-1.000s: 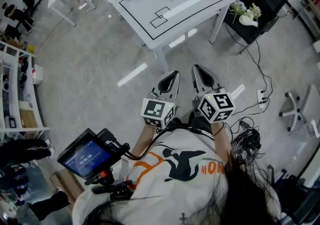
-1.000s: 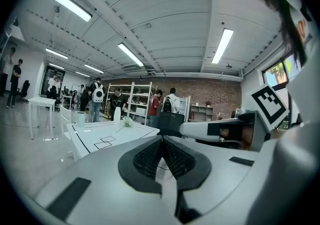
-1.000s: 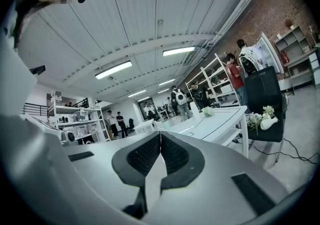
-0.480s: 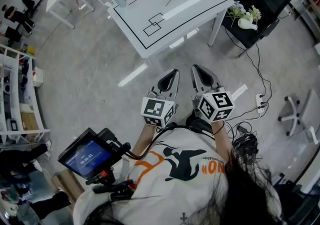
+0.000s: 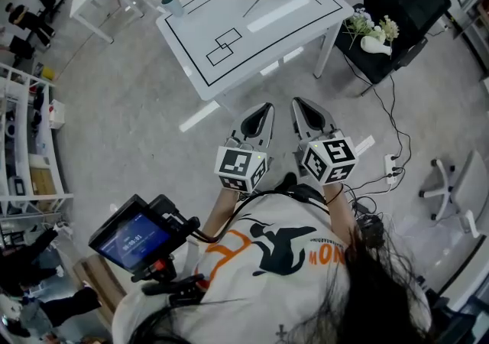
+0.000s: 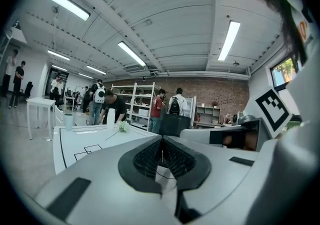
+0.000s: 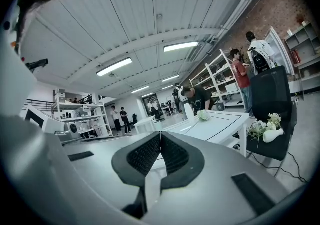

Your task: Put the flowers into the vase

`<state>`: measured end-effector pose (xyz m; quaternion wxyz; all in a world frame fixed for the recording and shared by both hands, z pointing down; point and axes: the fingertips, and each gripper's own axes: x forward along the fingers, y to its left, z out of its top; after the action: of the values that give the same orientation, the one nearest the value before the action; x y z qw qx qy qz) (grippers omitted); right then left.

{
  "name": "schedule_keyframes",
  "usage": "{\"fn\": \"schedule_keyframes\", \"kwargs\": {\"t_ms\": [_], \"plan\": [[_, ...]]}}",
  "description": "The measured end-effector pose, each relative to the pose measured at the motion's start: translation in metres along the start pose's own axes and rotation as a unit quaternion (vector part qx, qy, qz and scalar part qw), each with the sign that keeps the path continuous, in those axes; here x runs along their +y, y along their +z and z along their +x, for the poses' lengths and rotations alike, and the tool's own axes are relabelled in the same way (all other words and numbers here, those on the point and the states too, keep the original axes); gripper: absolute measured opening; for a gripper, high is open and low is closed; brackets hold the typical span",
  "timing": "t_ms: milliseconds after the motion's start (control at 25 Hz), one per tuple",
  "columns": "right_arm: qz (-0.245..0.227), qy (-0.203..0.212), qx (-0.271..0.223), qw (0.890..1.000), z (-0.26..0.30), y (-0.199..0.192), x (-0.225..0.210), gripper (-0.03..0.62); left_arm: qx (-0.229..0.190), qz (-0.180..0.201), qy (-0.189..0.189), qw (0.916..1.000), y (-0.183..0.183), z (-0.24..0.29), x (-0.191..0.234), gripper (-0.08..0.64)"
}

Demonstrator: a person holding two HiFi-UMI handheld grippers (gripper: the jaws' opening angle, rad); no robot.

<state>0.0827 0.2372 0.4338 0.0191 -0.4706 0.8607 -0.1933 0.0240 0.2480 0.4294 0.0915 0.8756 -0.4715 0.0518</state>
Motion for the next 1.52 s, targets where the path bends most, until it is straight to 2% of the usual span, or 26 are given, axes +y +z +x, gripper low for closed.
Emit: {"fn": "schedule_keyframes", "kwargs": {"t_ms": [480, 760, 1160, 1520], "plan": [[-0.007, 0.024, 0.023, 0.999, 0.007, 0.005, -0.028, 0.012, 0.007, -0.011, 0.012, 0.9998, 0.004, 0.034, -0.01, 0.011], [0.0, 0.019, 0.022, 1.0, 0.021, 0.007, -0.042, 0.012, 0.017, -0.002, 0.012, 0.9998, 0.005, 0.048, -0.002, 0.011], [-0.004, 0.001, 0.019, 1.0, 0.073, 0.021, -0.063, 0.012, 0.015, 0.004, -0.001, 0.9999, 0.016, 0.091, 0.04, 0.011], [0.007, -0.019, 0.018, 1.0, 0.14, 0.034, -0.074, 0.014, 0.015, 0.006, -0.017, 0.9997, 0.034, 0.129, 0.101, 0.011]]}}
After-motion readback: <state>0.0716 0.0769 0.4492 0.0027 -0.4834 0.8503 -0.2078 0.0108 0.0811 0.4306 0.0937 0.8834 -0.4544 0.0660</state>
